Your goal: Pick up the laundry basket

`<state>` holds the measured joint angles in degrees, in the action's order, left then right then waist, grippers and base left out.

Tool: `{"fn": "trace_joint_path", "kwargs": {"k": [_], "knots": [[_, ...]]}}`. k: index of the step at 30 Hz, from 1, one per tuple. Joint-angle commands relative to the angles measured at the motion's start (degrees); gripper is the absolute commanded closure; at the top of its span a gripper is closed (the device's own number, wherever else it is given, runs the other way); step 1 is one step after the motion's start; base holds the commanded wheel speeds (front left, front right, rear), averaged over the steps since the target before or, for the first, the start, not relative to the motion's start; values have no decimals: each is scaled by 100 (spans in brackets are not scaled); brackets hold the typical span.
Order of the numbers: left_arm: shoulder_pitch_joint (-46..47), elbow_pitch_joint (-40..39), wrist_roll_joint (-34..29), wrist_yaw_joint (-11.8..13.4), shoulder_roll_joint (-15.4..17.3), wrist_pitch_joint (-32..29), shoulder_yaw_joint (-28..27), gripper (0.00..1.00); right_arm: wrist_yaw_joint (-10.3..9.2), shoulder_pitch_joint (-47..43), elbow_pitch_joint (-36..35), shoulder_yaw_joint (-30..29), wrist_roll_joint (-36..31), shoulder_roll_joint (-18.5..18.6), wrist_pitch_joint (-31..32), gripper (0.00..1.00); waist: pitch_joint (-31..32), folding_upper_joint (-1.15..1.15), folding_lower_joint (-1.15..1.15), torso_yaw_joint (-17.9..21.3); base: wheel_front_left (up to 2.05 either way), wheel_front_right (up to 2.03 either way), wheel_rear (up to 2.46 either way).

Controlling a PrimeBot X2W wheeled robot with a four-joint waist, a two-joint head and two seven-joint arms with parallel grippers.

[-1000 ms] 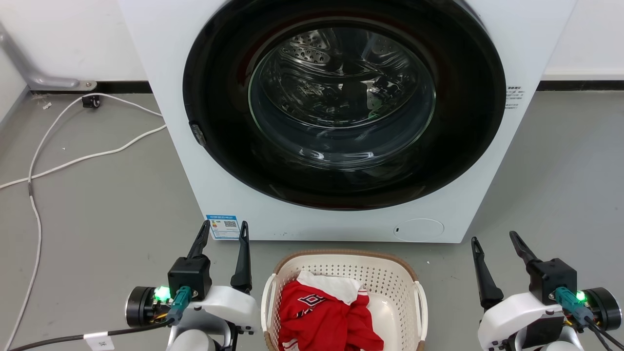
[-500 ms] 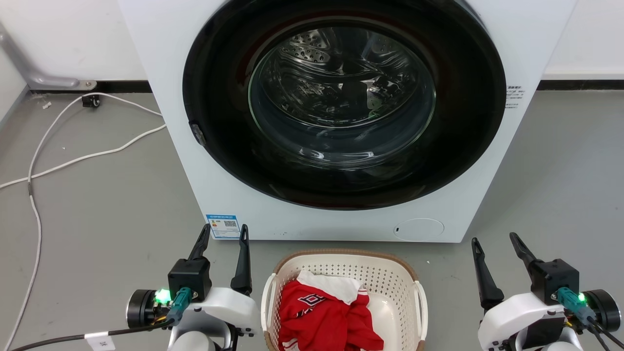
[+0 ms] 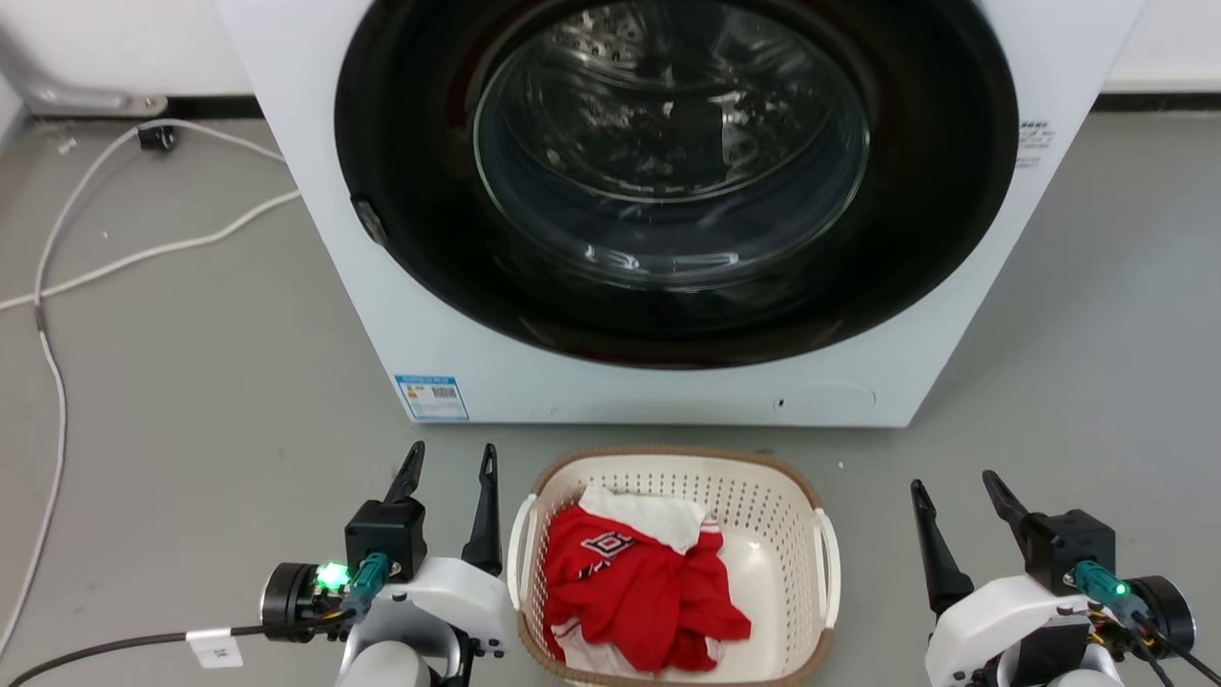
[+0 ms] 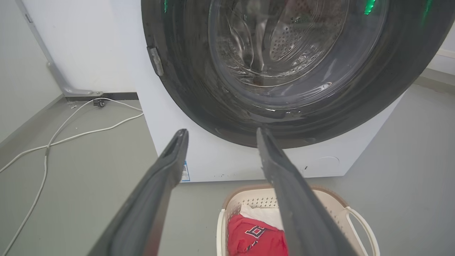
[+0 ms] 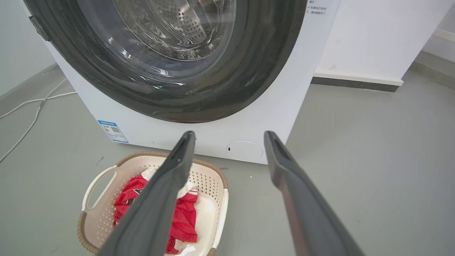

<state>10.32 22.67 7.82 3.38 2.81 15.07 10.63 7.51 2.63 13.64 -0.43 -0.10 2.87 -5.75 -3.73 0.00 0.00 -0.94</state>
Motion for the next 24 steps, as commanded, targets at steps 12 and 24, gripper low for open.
{"fn": "trace_joint_path", "kwargs": {"k": [12, 24], "knots": [[829, 1281, 405, -146, 14, 15, 82, 0, -3, 824, 1041, 90, 174, 1, -50, 0, -1432, 0, 0, 127, 0, 0, 0], [2213, 3002, 658, -540, 70, -1, -2, 0, -4, 2069, 2366, 326, 484, 2, 139, 0, -2689, 0, 0, 190, 0, 0, 0]]}}
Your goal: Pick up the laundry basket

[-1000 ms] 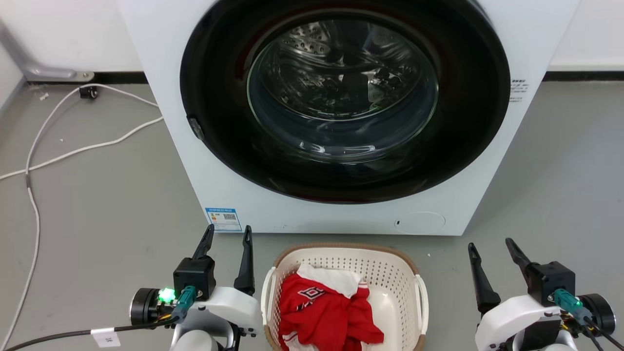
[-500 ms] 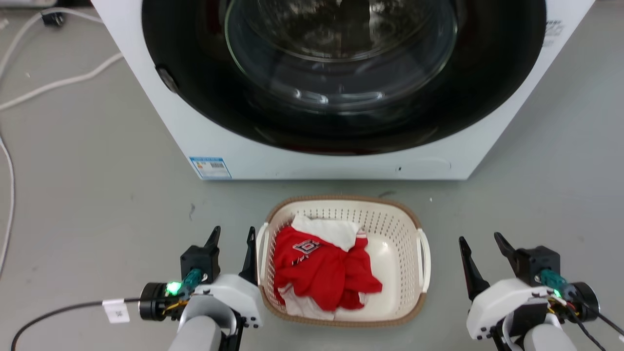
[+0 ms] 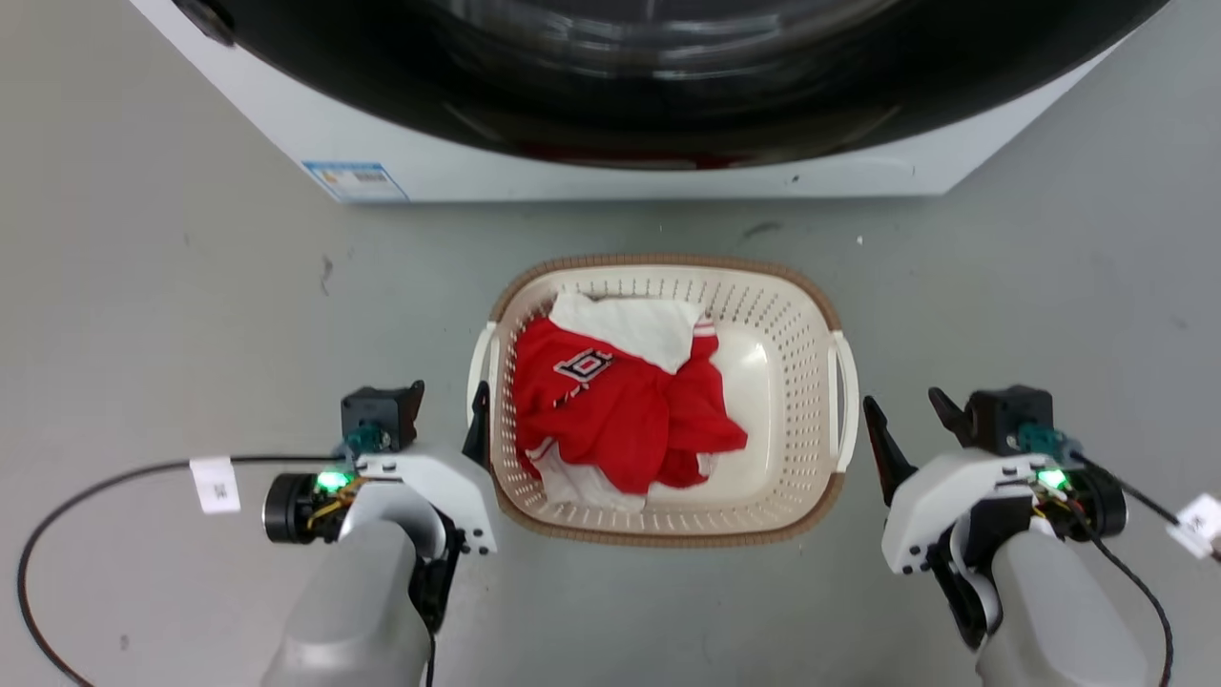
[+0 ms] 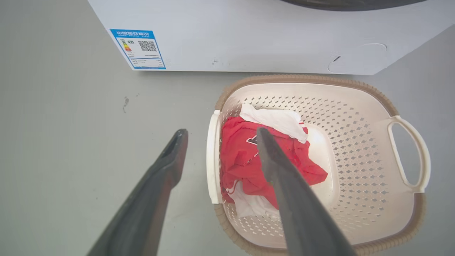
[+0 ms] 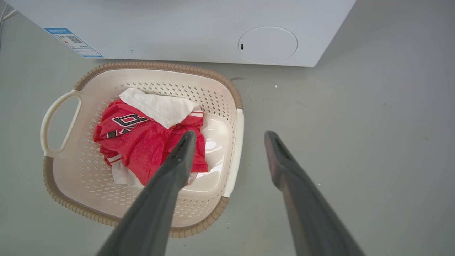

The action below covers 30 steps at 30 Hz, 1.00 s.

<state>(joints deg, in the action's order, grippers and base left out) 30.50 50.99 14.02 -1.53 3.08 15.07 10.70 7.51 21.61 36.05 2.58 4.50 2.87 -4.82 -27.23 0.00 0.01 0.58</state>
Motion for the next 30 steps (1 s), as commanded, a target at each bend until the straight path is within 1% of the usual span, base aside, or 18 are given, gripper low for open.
{"fn": "trace_joint_path", "kwargs": {"k": [1, 7, 12, 13, 21, 22, 25, 30], "knots": [[348, 339, 60, -93, 49, -36, -9, 0, -3, 289, 242, 35, 57, 2, 76, 0, -424, 0, -1, 43, 0, 0, 0], [1115, 1158, 177, -292, 141, -329, -4, 0, -4, 969, 985, 112, 254, 2, 235, 0, -854, 0, -1, 94, 0, 0, 0], [1598, 1617, 256, -400, 241, -579, 17, 0, -3, 1524, 1597, 257, 423, 2, 336, 0, -1155, 0, -1, 162, 0, 0, 0], [1598, 1617, 256, -400, 241, -579, 17, 0, -3, 1524, 1597, 257, 423, 2, 336, 0, -1155, 0, -1, 162, 0, 0, 0], [2180, 1993, 344, -520, 324, -929, 107, 0, -4, 2317, 2402, 524, 722, 2, 456, 0, -1571, 0, -1, 215, 0, 0, 0], [2357, 2067, 374, -538, 355, -1060, 143, 0, -4, 2585, 2662, 646, 828, 2, 531, 0, -1712, 0, -1, 224, 0, 0, 0], [2509, 2125, 417, -553, 378, -1205, 167, 0, -4, 2841, 2873, 771, 931, 2, 614, 0, -1852, 0, -1, 225, 0, 0, 0], [2681, 2199, 549, -580, 383, -1609, 176, 0, -4, 3201, 3155, 1024, 1035, 2, 758, 0, -2055, 0, -1, 233, 0, 0, 0]]}}
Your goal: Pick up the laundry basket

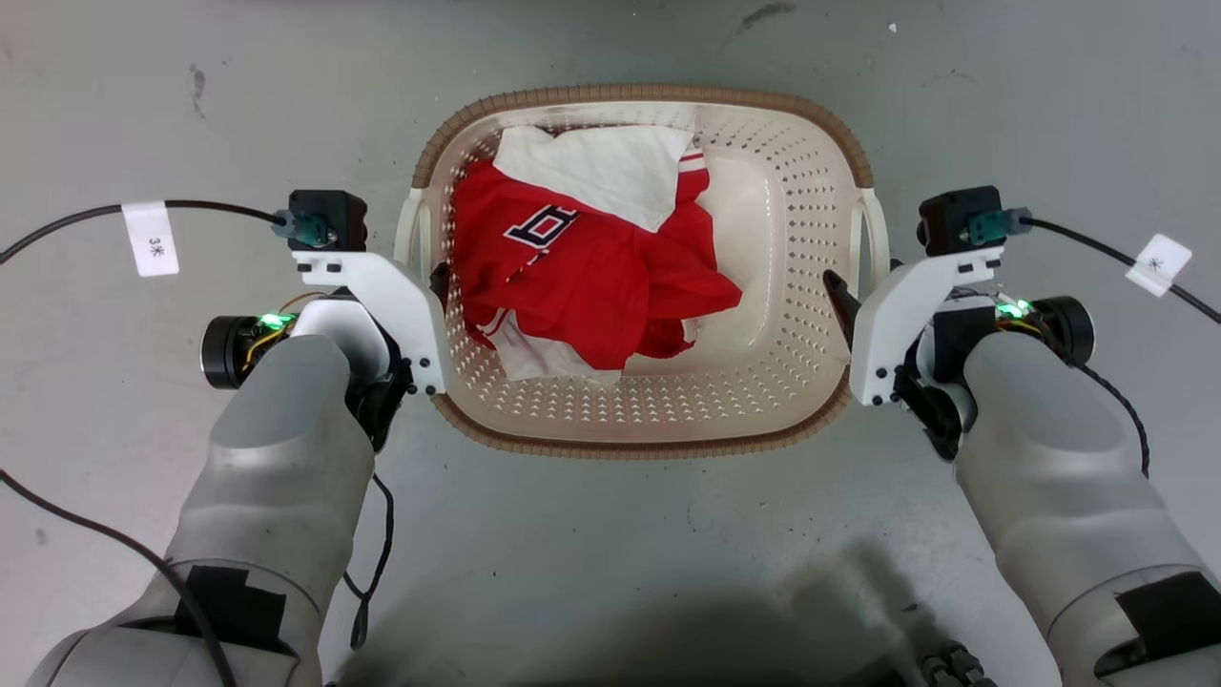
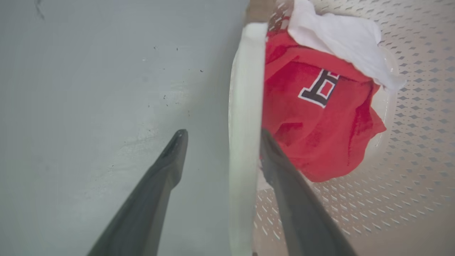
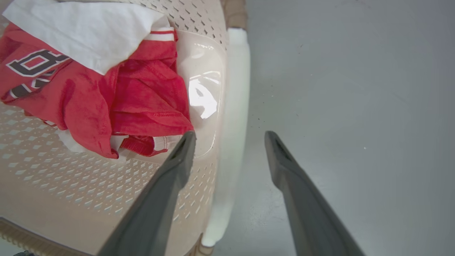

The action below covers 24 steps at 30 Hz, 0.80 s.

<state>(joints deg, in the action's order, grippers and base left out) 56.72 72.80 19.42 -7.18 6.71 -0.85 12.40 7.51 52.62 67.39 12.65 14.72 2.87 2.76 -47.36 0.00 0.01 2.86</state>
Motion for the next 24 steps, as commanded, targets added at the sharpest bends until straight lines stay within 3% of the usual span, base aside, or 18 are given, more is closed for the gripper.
{"fn": "trace_joint_path", "kwargs": {"k": [1, 3, 4, 5, 6, 24], "knots": [[93, 23, 25, -16, 28, -72, 24, 0, -3, 148, 63, 68, 64, 2, 32, 0, -69, 0, -1, 7, 0, 0, 0], [150, 33, 74, -19, 27, -153, 35, 0, -4, 220, 127, 158, 150, 2, 61, 0, -113, 0, -1, 9, 0, 0, 0], [162, 36, 93, -22, 22, -179, 47, 0, -4, 253, 170, 188, 201, 2, 91, 40, -126, 0, -1, 9, 0, 0, 0], [174, 40, 97, -24, 14, -186, 72, 60, -4, 282, 185, 224, 249, 2, 100, 69, -136, 0, -1, 8, 0, 0, 0], [172, 47, 135, -26, -3, -225, 74, 100, -3, 305, 191, 263, 299, 1, 89, 100, -143, 0, -1, 8, 0, 0, 0], [-21, -136, 788, -24, -101, -603, 668, 100, 5, 293, 339, 926, 900, -13, 102, 100, 74, 0, -1, -16, 0, 0, 0]]}}
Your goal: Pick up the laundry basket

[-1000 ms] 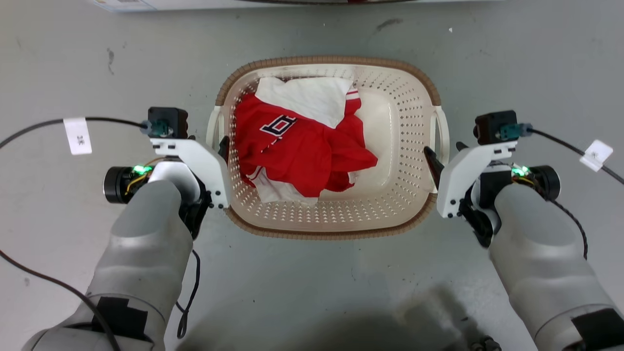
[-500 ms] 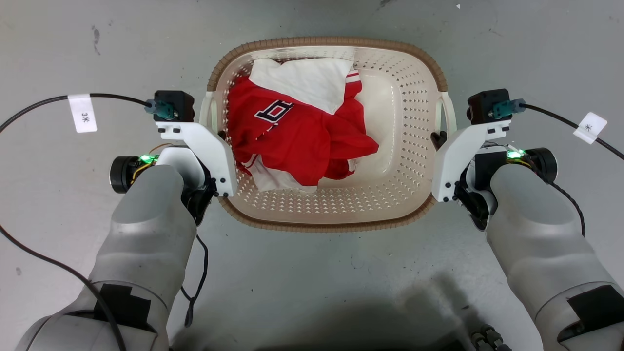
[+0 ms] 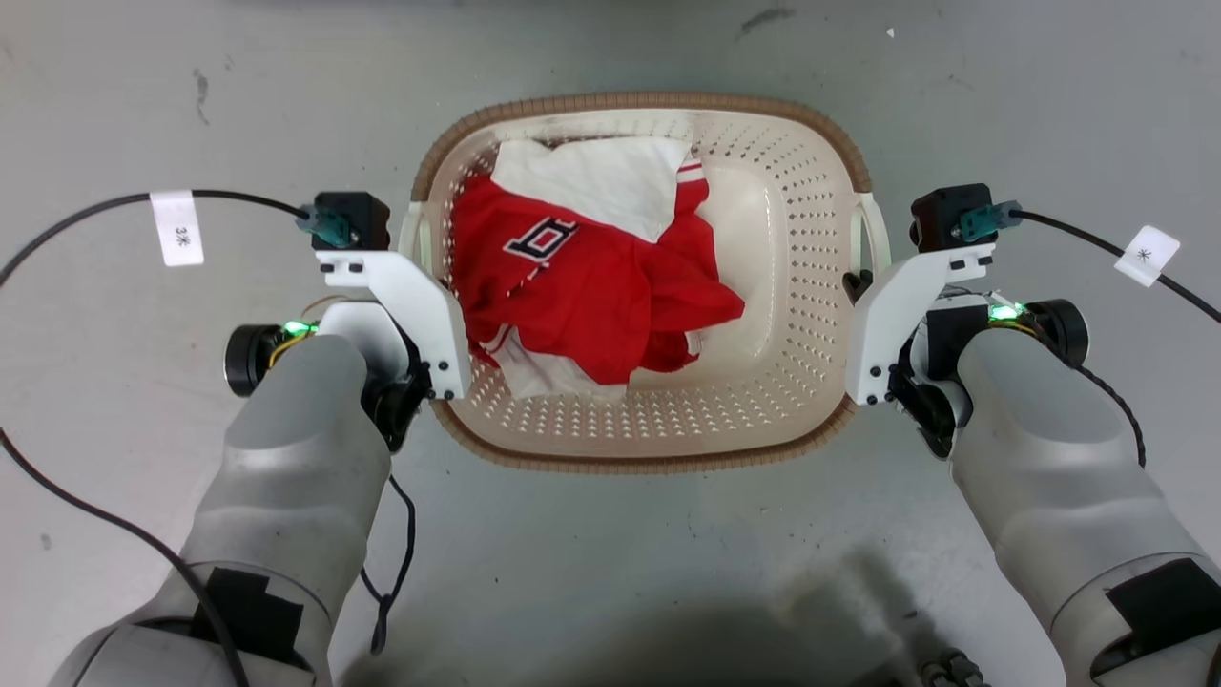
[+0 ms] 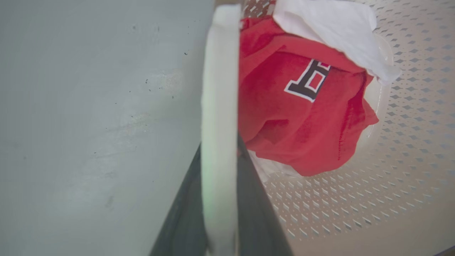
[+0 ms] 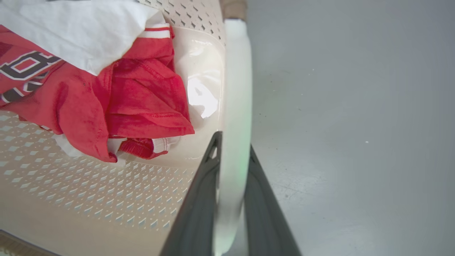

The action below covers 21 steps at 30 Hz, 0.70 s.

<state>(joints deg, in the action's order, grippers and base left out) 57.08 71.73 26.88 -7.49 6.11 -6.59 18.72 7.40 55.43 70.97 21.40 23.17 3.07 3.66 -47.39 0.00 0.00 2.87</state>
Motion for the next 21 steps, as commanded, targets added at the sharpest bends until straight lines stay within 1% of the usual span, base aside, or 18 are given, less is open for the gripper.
{"fn": "trace_joint_path", "kwargs": {"k": [1, 3, 5, 14, 21], "knots": [[-89, -29, 84, 7, -54, -62, 73, 100, 16, -42, -16, 91, 98, -39, 27, 100, 157, 0, 0, -28, 0, 0, 0], [-178, -22, 168, 6, -89, -131, 149, 100, 17, -166, -65, 194, 235, -47, 109, 100, 353, 0, 0, -56, 0, 0, 0], [-297, -10, 273, -4, -124, -200, 205, 100, 25, -361, -209, 369, 497, -71, 335, 100, 586, 0, 0, -72, 0, 0, 0], [-738, 53, 677, -14, -192, -613, 359, 100, 45, -796, -422, 935, 1178, -106, 1041, 100, 1553, 0, 0, -33, 0, 0, 0], [-943, 81, 928, -18, -182, -1072, 480, 100, 46, -1014, -467, 1222, 1644, 26, 1611, 100, 2289, 0, 0, -74, 0, 0, 0]]}}
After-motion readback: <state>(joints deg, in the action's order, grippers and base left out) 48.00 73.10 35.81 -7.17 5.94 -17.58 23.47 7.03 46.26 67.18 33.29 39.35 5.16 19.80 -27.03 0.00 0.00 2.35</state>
